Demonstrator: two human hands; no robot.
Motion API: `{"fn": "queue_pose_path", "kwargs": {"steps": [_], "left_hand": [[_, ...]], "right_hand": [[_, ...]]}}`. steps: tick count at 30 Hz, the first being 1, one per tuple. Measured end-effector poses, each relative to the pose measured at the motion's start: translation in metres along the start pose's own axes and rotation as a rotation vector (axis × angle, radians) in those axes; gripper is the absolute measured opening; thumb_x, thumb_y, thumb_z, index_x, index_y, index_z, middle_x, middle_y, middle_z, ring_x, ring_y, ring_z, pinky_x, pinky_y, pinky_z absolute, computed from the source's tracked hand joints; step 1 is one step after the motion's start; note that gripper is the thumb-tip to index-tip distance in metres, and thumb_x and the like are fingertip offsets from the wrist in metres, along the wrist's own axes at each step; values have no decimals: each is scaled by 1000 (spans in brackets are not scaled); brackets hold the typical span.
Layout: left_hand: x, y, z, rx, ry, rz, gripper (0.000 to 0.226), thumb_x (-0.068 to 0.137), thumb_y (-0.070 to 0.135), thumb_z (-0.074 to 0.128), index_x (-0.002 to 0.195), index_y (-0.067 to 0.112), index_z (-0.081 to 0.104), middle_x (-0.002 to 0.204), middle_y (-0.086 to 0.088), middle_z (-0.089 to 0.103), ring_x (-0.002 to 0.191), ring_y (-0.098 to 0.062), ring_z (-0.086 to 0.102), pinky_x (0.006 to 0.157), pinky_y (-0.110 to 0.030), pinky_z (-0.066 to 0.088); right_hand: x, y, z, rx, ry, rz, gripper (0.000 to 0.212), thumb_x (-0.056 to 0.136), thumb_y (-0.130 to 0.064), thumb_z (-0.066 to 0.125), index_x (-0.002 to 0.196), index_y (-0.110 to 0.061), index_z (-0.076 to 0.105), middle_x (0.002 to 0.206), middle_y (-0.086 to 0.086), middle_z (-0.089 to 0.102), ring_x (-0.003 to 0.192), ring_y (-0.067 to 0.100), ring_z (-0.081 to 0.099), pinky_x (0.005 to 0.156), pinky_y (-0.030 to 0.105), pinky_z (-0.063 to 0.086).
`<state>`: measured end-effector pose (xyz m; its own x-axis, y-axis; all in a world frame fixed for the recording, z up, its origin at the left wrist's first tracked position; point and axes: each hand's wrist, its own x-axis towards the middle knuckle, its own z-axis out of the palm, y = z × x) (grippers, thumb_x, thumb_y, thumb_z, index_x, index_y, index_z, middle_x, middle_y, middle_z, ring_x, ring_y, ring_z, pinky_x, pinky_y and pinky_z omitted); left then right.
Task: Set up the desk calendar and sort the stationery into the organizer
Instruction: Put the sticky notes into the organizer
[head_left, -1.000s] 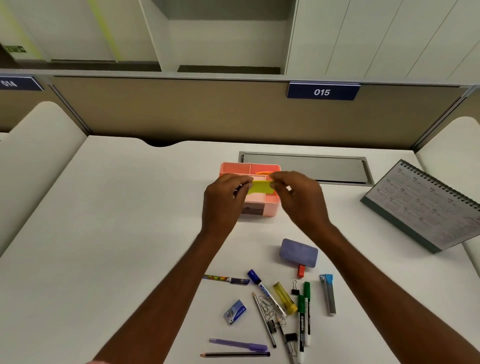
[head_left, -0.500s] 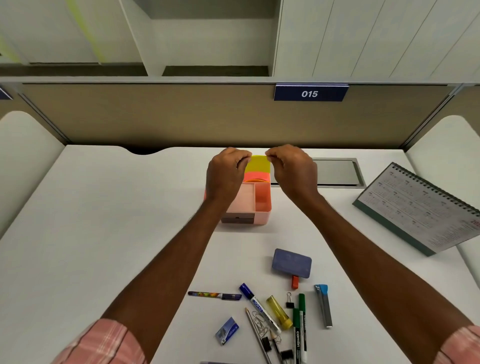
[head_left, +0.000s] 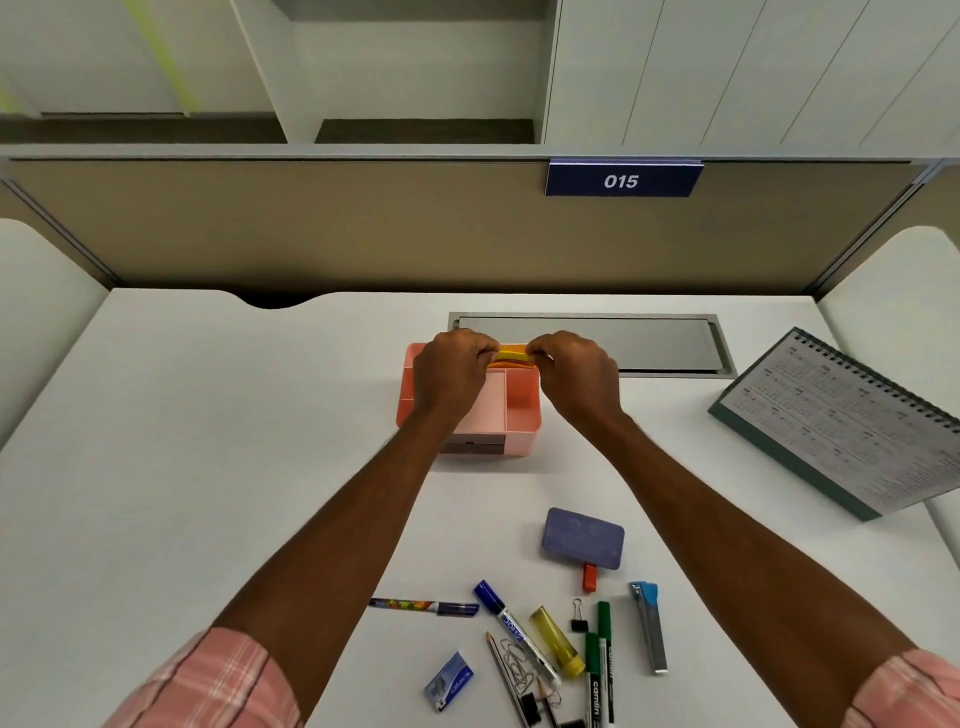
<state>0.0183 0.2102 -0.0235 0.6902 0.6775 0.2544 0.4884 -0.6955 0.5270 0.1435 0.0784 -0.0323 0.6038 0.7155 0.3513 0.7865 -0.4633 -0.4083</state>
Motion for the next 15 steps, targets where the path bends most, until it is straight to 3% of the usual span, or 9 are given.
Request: {"fn": "queue_pose_path", "kwargs": {"steps": [4,15], "left_hand": [[-1,1,7,14,-48,-19,29,102,35,60,119,19,77,120,-4,76,100,-26,72,87,-33,55],[-2,4,10,42,-123,-58,29,103,29,60,126,20,74,127,-4,73,106,-28,71,92,-39,58]], "right_hand": [[-1,4,10,-20,-40,1,18,97,-31,68,105,-19,78,100,4,75,84,26,69,63,26,45],[-3,8,19,-32,-120,14,27,95,-30,71,112,-10,76,110,13,69,93,31,66,71,35,55]]}}
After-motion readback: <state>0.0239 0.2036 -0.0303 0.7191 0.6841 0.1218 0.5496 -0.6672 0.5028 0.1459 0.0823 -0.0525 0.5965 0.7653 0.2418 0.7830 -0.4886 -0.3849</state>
